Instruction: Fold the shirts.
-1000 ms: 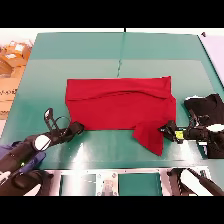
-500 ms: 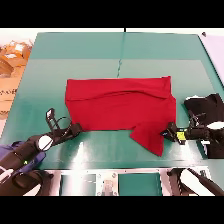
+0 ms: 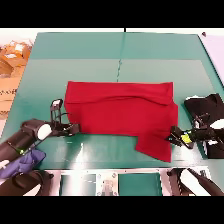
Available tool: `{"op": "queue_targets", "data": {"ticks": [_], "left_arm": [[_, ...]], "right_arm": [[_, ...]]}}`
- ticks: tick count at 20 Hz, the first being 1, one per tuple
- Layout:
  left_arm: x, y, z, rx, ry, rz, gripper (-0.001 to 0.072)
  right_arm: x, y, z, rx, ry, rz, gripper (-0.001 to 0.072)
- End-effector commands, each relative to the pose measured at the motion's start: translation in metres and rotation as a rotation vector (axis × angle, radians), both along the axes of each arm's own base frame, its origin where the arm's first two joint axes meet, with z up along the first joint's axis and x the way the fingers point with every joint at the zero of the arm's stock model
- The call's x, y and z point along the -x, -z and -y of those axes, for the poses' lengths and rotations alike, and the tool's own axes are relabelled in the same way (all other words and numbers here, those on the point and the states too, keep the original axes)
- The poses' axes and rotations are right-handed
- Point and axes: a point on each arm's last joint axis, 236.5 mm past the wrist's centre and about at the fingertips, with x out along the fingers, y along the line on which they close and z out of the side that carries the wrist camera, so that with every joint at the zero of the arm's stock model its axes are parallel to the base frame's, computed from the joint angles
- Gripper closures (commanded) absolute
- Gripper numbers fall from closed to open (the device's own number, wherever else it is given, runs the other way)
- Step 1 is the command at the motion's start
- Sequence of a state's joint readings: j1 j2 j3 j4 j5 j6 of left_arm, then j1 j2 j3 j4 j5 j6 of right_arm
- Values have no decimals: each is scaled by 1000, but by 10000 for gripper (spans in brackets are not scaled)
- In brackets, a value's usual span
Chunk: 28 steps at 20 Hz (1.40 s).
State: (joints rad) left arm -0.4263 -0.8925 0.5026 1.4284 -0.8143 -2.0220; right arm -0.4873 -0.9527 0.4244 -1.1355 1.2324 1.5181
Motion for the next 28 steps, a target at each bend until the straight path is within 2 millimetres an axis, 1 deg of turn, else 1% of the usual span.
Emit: {"op": "queue_targets", "data": {"ticks": [1, 5, 7, 8, 10, 12, 14, 16, 18, 19, 22, 24, 25, 26, 27, 28], "left_arm": [[0, -25, -33, -203, 129, -27, 688], [-21, -54, -22, -197, 209, 62, 688], [-36, -69, -15, -189, 240, 132, 688], [-44, -73, -11, -185, 250, 154, 688], [-59, -74, -5, -192, 263, 160, 688], [-81, -71, 0, -218, 272, 166, 687], [-106, -70, 3, -254, 284, 181, 688], [-135, -67, -4, -260, 249, 174, 688], [-161, -61, -12, -251, 230, 167, 687], [-176, -58, -12, -242, 243, 182, 687], [-220, -45, -1, -206, 254, 226, 687], [-243, -35, 10, -186, 248, 241, 686], [-252, -32, 14, -175, 244, 241, 665], [-258, -30, 16, -172, 240, 242, 298], [-261, -30, 15, -178, 241, 246, -13], [-263, -34, 7, -219, 251, 250, 115]], "right_arm": [[3, -13, 12, 66, -3, 6, 695], [-23, -50, 11, 56, -1, 118, 695], [-44, -72, 4, 23, -12, 204, 694], [-56, -83, 1, 17, -12, 249, 694], [-82, -98, 1, 34, -21, 329, 695], [-108, -109, 2, 37, -29, 372, 695], [-139, -115, 3, 10, -26, 407, 694], [-171, -114, 0, -35, -27, 429, 694], [-201, -103, 2, -58, -24, 437, 694], [-216, -97, 2, -68, -32, 446, 694], [-262, -71, 0, -110, -32, 459, 694], [-285, -50, 0, -123, -33, 442, 694], [-294, -42, 2, -126, -34, 435, 693], [-302, -35, 4, -127, -34, 431, 641], [-308, -32, 7, -125, -34, 434, 508], [-313, -35, 13, -116, -30, 445, 433]]}}
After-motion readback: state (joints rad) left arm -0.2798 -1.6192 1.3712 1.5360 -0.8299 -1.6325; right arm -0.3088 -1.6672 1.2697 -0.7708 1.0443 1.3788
